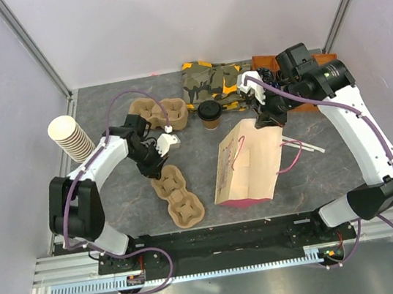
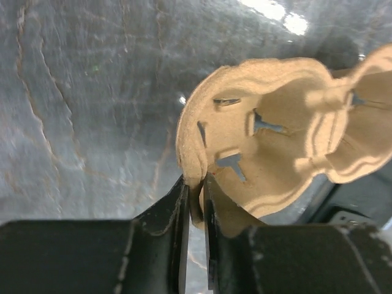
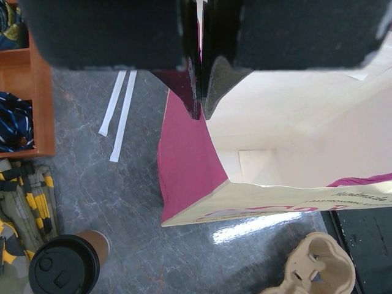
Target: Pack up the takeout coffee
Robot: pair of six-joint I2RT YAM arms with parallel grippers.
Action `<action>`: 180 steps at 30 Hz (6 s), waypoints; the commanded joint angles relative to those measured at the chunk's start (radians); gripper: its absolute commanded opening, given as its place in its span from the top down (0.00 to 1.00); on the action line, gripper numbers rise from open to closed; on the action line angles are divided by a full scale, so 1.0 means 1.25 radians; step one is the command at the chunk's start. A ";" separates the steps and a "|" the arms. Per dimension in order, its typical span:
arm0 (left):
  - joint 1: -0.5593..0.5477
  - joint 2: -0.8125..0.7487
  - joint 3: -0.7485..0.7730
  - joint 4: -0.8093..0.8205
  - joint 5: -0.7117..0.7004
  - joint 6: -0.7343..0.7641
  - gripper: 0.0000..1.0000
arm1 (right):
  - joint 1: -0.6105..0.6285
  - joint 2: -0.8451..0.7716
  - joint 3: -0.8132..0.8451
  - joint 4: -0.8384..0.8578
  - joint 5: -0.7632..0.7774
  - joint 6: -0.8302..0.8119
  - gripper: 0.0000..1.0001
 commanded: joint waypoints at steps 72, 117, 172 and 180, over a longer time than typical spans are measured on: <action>0.170 -0.197 -0.013 0.112 0.218 -0.126 0.98 | 0.025 0.024 0.028 -0.019 -0.021 -0.011 1.00; 0.102 -0.281 0.805 0.280 0.461 -0.168 0.96 | 0.201 0.210 0.220 0.066 0.167 0.250 1.00; -0.489 -0.271 0.622 0.289 -0.044 0.288 0.98 | 0.201 0.226 0.211 0.085 0.185 0.267 1.00; -0.489 -0.320 0.544 0.286 -0.144 0.359 0.98 | 0.201 0.194 0.179 0.082 0.129 0.205 1.00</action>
